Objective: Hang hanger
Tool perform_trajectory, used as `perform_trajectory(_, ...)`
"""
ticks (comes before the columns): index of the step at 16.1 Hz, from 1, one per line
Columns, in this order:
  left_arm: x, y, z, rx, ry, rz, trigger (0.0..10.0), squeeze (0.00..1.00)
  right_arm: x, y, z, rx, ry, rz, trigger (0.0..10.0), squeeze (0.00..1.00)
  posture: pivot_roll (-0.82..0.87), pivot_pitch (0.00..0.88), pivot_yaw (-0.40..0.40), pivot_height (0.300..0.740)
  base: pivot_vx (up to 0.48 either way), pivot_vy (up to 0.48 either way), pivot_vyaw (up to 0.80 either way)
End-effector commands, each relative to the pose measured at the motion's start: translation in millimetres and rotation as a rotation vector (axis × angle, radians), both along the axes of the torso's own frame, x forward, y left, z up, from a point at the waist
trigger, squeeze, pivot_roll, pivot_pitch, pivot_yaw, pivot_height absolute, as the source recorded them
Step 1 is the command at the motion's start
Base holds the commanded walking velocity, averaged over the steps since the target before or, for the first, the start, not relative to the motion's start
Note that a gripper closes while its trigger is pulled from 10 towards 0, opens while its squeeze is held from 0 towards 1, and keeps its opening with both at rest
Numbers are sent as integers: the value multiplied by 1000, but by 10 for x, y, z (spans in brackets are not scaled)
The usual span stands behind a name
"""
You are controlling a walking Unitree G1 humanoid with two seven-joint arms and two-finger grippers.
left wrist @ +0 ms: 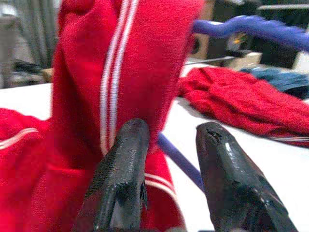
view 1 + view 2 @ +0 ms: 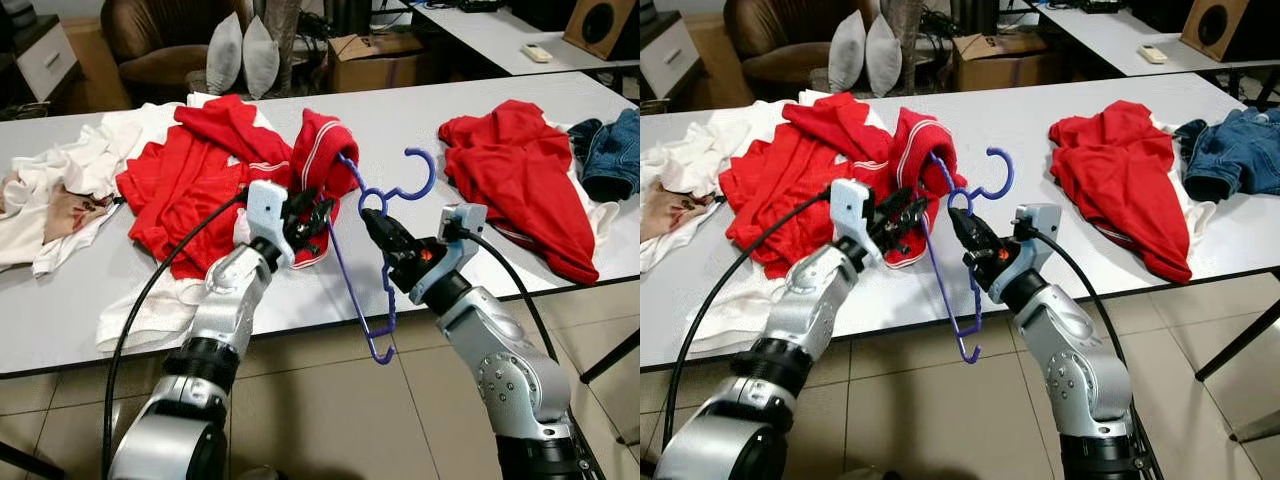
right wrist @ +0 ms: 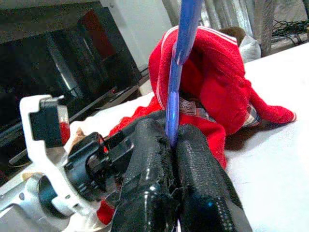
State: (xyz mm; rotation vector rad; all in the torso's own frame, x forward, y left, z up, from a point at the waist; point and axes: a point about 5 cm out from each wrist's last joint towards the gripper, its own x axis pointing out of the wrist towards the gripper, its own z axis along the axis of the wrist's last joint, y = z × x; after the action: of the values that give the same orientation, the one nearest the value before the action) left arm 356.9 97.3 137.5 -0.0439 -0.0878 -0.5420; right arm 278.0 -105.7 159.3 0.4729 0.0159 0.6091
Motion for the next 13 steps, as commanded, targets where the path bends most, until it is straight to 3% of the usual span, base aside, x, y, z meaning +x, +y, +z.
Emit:
perform_trajectory(1, 49, 58, -8, 64, 4, 77, 10000, 0, -24, 12, 87, 21, -34, 7, 0, 0, -141, 0, 96, 740, 0, 0, 0)
perform_trajectory(3, 106, 172, -23, 93, 11, 221, 10000, 0, -25, 8, 90, 24, -35, 3, 0, 0, -139, 0, 96, 740, 0, 0, 0)
perform_trajectory(6, 128, 213, 3, 19, 17, 260, 10000, 0, -22, 9, 96, 29, -36, 3, 0, 0, -134, 0, 93, 740, 0, 0, 0)
perform_trajectory(7, 134, 225, 12, -27, 23, 278, 7333, 0, -19, 12, 95, 30, -36, 3, 0, 0, -132, 0, 93, 740, 0, 0, 0)
perform_trajectory(8, 138, 250, 9, -66, 33, 298, 0, 0, -19, 15, 95, 31, -36, 4, 0, 0, -132, 0, 93, 740, 0, 0, 0)
perform_trajectory(11, 110, 154, 34, -141, 16, 216, 0, 0, -17, 15, 96, 34, -35, 5, 0, 0, -127, 0, 88, 740, 0, 0, 0)
perform_trajectory(13, 72, 87, 22, -128, 2, 149, 0, 0, -12, 25, 99, 36, -38, 8, 0, 0, -129, 0, 91, 740, 0, 0, 0)
